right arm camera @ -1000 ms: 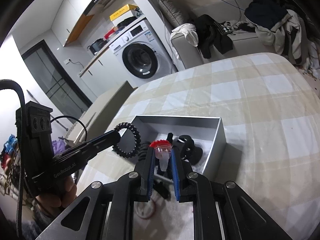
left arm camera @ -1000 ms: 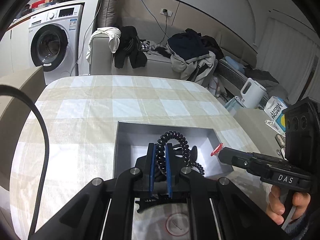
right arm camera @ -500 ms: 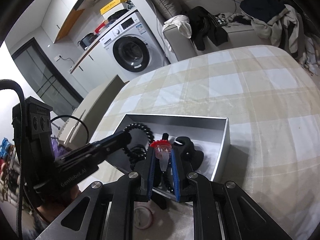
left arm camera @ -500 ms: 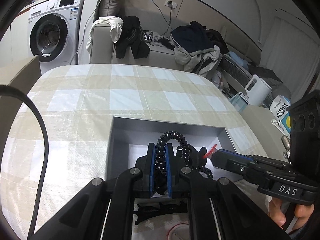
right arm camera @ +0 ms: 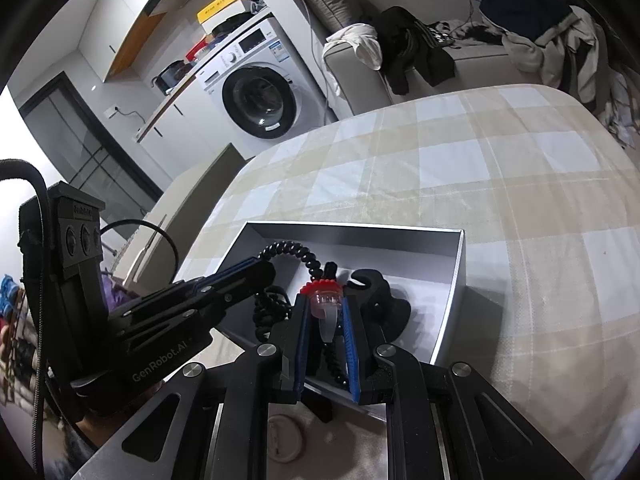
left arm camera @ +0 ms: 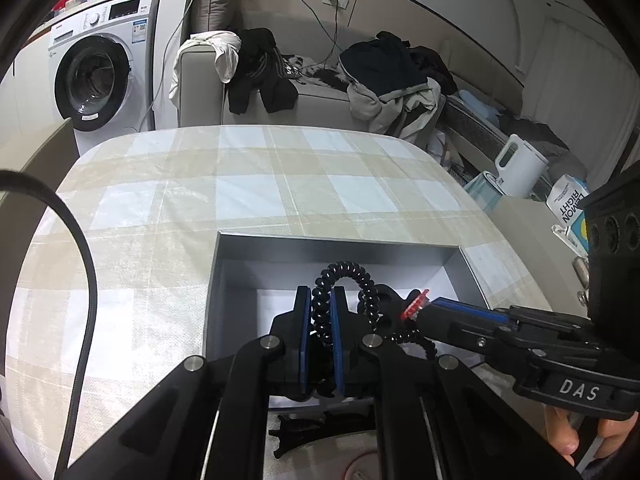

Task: Organize jewelry
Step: 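Carry the vial and spiral hair tie into the silver box with both grippers, then open both grippers to release the vial and hair tie in the box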

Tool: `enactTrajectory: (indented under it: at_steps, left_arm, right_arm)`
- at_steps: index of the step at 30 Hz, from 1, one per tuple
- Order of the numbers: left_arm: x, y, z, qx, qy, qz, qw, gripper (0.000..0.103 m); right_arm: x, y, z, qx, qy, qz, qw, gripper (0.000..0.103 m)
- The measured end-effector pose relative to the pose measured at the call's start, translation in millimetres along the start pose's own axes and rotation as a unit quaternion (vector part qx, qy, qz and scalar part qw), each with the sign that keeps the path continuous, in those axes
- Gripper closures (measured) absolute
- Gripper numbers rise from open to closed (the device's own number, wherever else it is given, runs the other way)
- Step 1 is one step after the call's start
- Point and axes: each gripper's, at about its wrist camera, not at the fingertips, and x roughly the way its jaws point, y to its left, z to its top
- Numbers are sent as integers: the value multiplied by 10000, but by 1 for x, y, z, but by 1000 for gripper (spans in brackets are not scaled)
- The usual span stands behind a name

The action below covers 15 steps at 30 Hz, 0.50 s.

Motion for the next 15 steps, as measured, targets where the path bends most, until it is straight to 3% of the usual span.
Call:
enactTrajectory:
  at_steps: [15]
  left_arm:
    - [3, -2, 0, 104, 71, 68, 9999, 98]
  right_arm:
    - [-3, -1, 0, -9, -63, -52, 10000, 86]
